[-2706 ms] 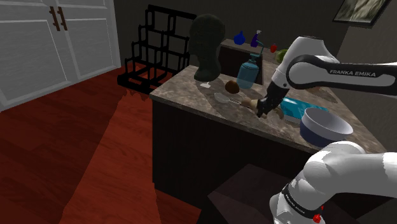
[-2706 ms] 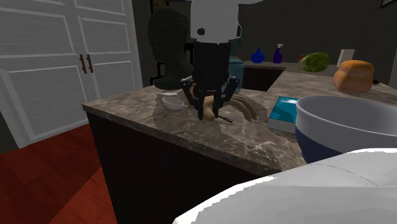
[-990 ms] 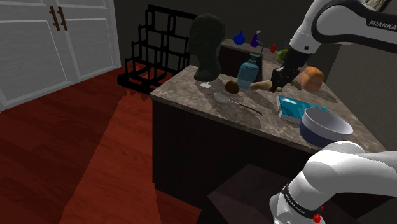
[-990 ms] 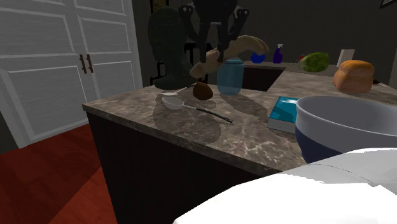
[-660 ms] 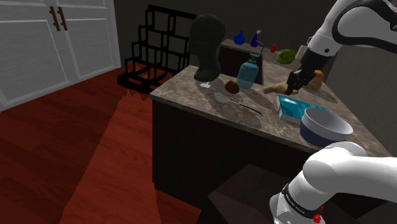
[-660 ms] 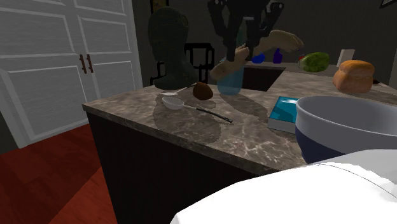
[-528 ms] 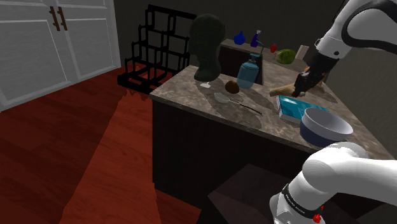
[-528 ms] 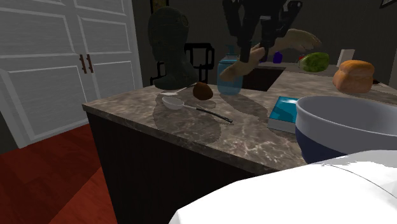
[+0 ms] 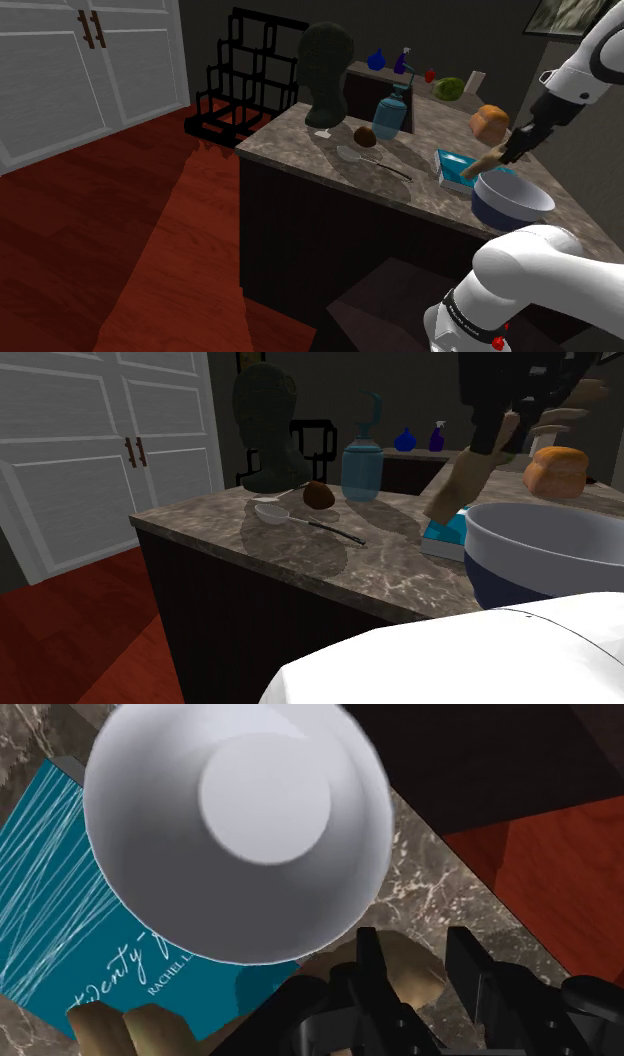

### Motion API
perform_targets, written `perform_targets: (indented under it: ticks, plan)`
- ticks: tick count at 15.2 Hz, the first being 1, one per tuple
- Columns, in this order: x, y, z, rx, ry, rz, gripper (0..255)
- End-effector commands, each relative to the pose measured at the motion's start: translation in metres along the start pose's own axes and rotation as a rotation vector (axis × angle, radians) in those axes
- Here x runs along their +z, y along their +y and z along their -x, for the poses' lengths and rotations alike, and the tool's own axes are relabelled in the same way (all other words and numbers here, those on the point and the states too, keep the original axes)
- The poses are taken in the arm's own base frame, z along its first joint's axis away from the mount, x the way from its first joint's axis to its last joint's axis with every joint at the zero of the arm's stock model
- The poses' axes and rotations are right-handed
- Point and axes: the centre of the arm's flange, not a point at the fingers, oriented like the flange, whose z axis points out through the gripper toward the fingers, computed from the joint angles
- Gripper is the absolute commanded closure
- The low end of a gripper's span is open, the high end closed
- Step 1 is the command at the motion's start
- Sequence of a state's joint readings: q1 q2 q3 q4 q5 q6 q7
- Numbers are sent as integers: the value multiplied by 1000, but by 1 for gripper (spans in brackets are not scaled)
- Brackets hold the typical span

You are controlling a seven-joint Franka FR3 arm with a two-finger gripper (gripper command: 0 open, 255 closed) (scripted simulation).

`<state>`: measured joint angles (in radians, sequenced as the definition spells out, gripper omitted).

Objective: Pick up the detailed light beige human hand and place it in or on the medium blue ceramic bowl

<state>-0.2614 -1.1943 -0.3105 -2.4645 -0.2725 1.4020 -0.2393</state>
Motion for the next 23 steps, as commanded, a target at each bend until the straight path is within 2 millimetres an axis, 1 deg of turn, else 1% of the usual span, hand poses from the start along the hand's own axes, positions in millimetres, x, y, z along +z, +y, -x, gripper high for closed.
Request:
perform_targets:
  ticks: [1, 5, 19, 20, 23]
  plan:
    - [-5, 21, 21, 0, 0, 0, 255]
    - [-11, 59, 58, 0, 0, 0, 255]
    - [63, 59, 66, 0, 0, 0, 255]
    - [66, 59, 66, 0, 0, 0, 255]
    - [66, 59, 66, 0, 0, 0, 255]
